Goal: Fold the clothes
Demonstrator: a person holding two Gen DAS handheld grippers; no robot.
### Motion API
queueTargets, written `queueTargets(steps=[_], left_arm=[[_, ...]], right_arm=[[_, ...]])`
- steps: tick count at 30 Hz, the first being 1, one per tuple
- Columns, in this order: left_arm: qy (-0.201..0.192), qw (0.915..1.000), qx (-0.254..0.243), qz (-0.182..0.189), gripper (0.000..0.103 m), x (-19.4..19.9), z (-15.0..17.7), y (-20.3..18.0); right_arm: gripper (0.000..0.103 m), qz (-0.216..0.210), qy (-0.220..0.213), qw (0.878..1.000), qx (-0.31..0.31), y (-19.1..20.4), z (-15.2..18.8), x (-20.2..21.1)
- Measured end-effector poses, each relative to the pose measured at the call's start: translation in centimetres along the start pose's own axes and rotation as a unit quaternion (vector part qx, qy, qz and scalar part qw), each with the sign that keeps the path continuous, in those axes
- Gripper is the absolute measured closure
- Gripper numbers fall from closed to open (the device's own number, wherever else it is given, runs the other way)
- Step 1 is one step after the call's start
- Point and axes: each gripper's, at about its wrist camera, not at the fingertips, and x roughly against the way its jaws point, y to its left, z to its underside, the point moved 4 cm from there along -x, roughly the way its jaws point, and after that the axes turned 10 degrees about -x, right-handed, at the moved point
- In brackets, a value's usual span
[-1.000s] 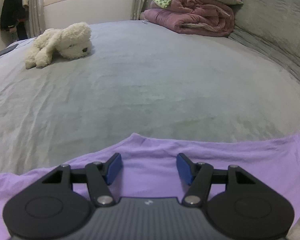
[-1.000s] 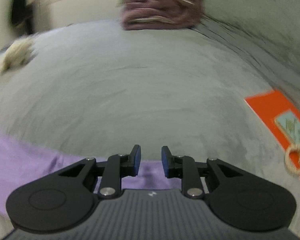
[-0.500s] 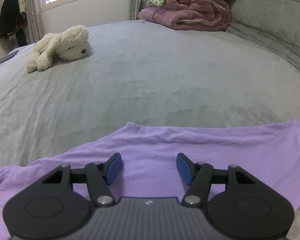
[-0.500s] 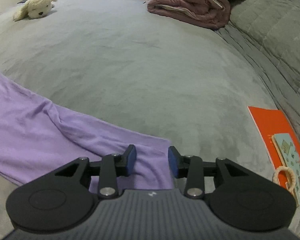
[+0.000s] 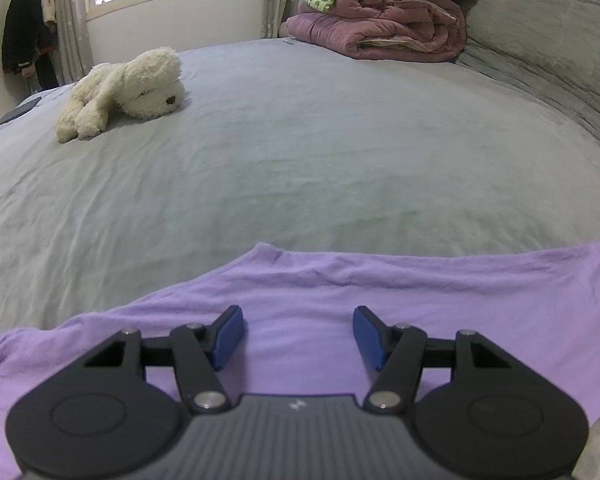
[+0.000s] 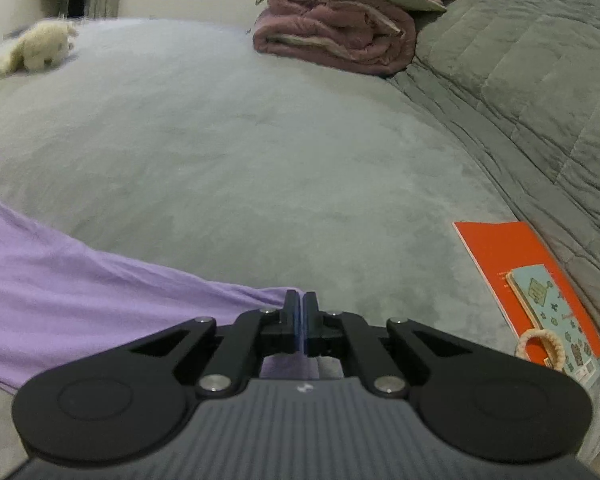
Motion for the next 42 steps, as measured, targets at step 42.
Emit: queueTargets(steps=[42], left_arm=[[-0.01,0.9991,0.04,0.003,0.04,1.8,0.5,-0.3]], right_arm=[[0.089,-0.134,0.014,0.991,0.026,7.9,-1.4,2.4]])
